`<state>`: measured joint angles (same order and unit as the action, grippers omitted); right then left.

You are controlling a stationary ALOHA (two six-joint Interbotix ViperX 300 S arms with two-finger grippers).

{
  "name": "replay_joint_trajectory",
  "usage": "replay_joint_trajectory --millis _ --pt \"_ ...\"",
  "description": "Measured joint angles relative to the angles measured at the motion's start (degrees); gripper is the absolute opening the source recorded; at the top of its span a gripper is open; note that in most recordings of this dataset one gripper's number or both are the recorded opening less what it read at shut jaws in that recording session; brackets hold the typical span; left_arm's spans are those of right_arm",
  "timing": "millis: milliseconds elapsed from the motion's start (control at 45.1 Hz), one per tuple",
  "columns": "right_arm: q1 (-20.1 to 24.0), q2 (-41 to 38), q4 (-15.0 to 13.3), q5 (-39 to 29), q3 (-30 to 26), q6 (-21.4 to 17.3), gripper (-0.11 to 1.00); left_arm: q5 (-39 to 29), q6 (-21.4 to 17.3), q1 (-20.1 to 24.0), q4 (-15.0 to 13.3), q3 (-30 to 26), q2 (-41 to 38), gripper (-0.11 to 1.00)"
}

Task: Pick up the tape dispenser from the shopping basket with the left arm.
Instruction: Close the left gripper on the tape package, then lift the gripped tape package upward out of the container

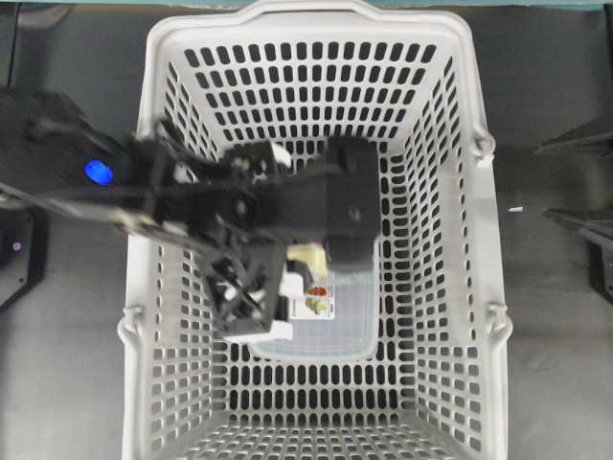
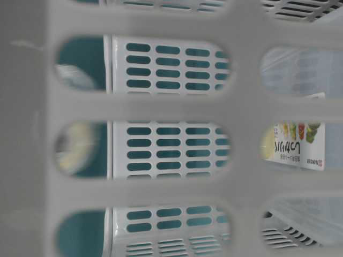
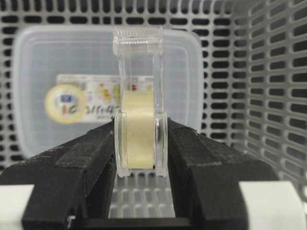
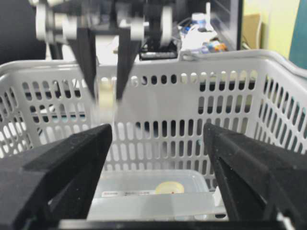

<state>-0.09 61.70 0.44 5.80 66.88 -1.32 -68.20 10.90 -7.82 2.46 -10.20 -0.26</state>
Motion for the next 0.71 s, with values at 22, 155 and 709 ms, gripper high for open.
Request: replay_joint_trajectory --millis 22,155,709 --pt "0.0 0.0 0.0 0.0 0.0 0.0 0.74 -0.7 0.0 0.0 -0.09 -0.7 0.09 0.28" --pt "0.0 0.0 0.0 0.0 0.0 0.0 0.74 -2.46 0.0 0.0 -0.09 -2.64 0.0 0.28" --pt "0.0 0.35 0.0 0.0 0.0 -0.09 0.74 -1.67 0.0 0.0 -0.09 -1.58 0.09 0.28"
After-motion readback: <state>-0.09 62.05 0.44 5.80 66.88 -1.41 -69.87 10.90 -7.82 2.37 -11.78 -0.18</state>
